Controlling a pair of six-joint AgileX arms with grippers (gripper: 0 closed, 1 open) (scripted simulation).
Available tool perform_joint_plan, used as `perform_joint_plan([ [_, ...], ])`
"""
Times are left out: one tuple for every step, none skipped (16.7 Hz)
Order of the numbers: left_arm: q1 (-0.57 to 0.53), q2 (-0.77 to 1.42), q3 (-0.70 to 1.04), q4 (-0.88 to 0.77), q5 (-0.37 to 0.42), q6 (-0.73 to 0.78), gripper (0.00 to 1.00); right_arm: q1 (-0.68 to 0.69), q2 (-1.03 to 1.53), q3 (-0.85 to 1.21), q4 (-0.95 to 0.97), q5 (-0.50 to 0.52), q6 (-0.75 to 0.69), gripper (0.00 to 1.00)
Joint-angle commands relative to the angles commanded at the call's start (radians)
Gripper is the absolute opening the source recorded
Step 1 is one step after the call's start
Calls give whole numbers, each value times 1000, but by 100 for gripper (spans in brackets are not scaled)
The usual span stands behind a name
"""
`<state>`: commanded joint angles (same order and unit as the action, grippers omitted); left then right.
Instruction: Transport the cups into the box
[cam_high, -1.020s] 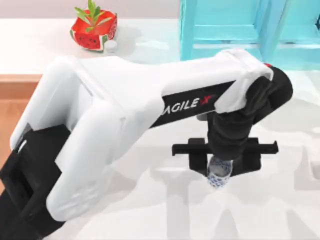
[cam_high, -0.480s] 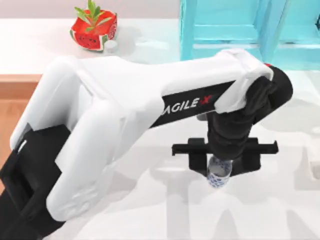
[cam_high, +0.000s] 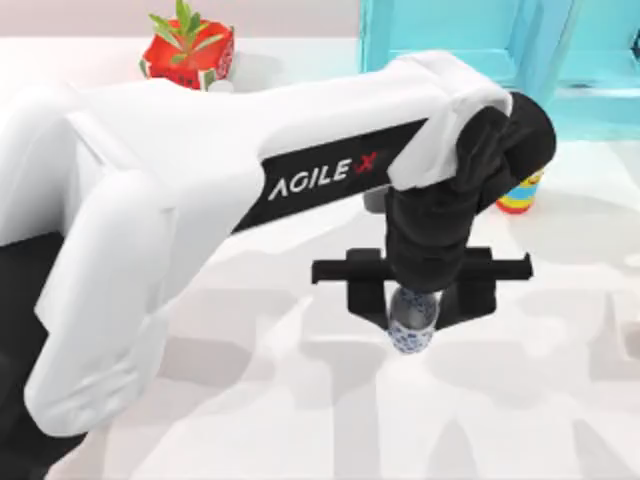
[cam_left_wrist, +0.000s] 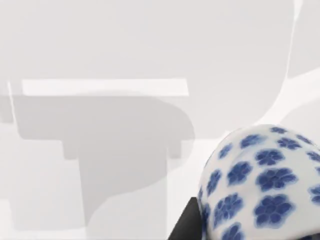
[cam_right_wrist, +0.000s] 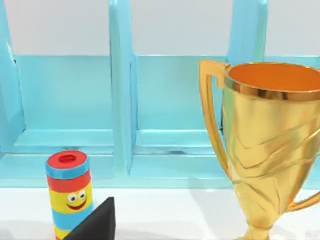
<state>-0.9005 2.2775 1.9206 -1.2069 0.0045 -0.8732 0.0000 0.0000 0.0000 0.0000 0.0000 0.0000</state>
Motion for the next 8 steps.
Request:
perform_joint_plan([
  [18,-46,-24,-18,0,18,0,0,0,0,0,0,0,100],
  [37,-94,-48,-38,-1,36,0,0,0,0,0,0,0,100],
  [55,-140,-72,-59,-1,55,0,0,0,0,0,0,0,100],
  [72,-182,-95,-79,-2,72,0,0,0,0,0,0,0,100],
  [86,-216,-116,-97,-2,87,0,0,0,0,0,0,0,100],
  [97,-240,-132,-111,-2,98,0,0,0,0,0,0,0,100],
  [104,-254,-142,-119,-3,105,0,0,0,0,0,0,0,100],
  [105,-257,-144,-121,-3,106,0,0,0,0,0,0,0,100],
])
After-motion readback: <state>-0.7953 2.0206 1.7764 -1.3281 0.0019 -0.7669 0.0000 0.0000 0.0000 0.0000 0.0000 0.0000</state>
